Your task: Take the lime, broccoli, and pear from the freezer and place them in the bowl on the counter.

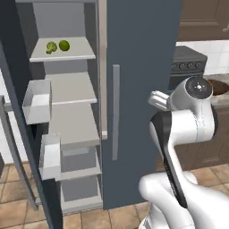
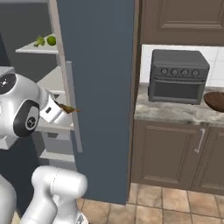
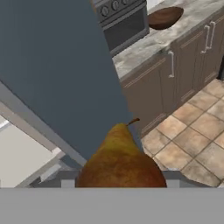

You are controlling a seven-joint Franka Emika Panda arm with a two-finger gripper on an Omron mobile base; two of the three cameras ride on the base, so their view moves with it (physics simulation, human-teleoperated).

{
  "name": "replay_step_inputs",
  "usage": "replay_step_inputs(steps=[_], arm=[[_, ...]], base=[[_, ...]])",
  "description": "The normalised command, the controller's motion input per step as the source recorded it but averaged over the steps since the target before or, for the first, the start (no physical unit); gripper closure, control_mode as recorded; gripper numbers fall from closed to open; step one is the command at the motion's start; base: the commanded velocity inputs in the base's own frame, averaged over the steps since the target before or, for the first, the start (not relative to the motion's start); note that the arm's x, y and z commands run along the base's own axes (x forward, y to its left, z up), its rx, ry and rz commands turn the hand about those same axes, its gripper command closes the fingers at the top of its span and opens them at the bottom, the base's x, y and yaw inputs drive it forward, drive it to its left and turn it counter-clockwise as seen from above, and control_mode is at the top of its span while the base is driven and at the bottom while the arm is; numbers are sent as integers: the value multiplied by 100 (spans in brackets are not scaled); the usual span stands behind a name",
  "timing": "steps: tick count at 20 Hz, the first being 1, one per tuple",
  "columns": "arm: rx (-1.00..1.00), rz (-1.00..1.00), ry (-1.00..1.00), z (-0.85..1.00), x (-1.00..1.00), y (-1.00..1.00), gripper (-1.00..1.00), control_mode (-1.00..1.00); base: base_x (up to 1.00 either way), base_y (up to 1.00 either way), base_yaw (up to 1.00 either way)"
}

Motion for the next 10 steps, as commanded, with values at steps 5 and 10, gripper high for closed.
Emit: replay_step_inputs(steps=[5, 10], arm=[[0, 0, 0, 0, 0, 0, 100, 100], [0, 0, 0, 0, 0, 0, 100, 100]], base=[[-32, -100, -1], [2, -100, -8]])
